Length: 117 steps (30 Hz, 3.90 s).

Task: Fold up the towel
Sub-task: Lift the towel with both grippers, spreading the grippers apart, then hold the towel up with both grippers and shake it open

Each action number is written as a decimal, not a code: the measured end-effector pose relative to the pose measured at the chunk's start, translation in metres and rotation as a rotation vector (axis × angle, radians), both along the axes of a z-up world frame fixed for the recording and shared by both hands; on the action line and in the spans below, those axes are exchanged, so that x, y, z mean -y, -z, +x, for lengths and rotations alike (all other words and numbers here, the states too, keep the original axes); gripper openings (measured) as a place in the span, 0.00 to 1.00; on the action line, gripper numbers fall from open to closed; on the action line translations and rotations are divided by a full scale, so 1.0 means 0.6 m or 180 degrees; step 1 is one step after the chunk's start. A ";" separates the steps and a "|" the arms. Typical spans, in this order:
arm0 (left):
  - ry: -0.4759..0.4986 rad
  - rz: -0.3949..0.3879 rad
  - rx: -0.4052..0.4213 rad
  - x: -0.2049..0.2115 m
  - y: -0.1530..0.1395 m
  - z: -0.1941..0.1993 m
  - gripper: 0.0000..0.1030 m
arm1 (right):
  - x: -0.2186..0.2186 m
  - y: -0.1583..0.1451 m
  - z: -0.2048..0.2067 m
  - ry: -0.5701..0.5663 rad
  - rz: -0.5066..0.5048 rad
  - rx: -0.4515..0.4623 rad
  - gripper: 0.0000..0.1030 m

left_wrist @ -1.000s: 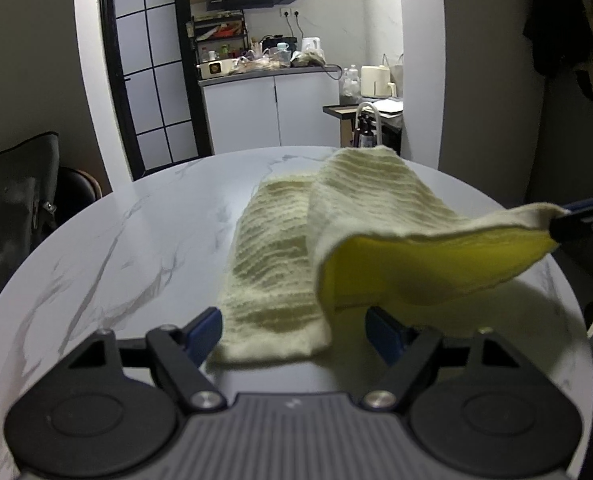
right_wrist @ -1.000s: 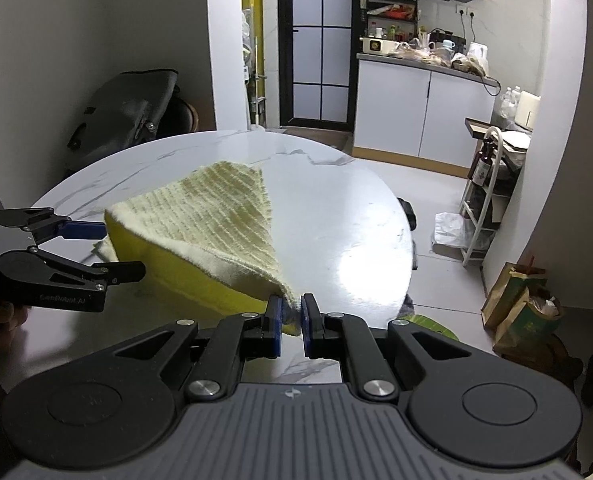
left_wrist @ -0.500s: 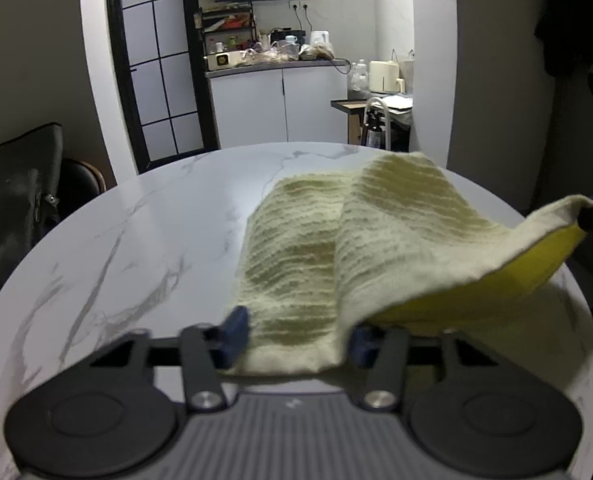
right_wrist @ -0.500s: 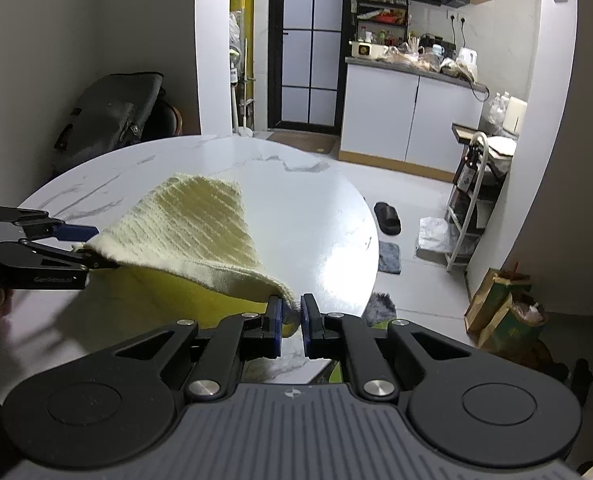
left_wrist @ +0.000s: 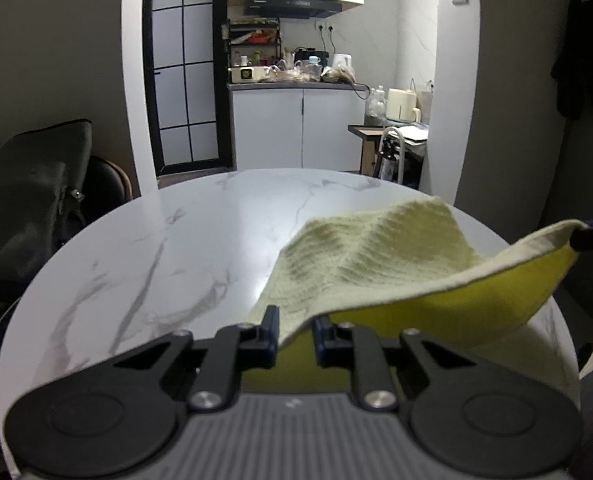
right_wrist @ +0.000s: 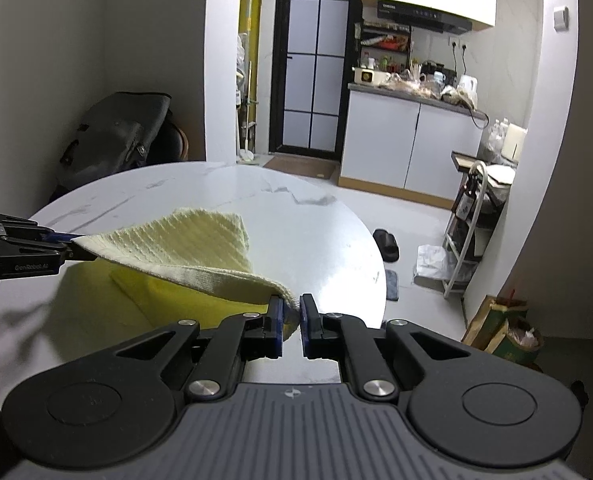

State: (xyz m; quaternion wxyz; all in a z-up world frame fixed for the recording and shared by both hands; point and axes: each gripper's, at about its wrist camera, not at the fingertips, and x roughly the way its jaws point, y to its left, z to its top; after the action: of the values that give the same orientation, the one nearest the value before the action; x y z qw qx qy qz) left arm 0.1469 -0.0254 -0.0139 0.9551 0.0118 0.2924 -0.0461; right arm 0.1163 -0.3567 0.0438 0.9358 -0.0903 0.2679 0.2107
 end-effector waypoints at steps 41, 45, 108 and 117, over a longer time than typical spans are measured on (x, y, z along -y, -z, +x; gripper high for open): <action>-0.0276 -0.0081 0.1009 -0.010 -0.246 -0.205 0.05 | -0.047 -0.208 -0.123 -0.0293 0.0420 0.1113 0.09; -0.0306 -0.0036 0.1128 -0.007 -0.268 -0.227 0.05 | -0.048 -0.224 -0.137 -0.0337 0.0472 0.1202 0.09; -0.0454 -0.0060 0.0661 -0.066 -0.205 -0.003 0.05 | -0.097 -0.150 0.107 -0.0255 0.0526 0.0841 0.09; -0.0547 -0.0061 0.0392 -0.080 -0.147 0.067 0.05 | -0.114 -0.097 0.181 -0.0287 0.0508 0.0586 0.09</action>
State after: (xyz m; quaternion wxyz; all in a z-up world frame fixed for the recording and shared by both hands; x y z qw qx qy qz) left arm 0.1869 0.0229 0.0740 0.9718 -0.0196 0.2327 0.0340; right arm 0.2248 -0.2883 0.1022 0.9502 -0.0465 0.1590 0.2641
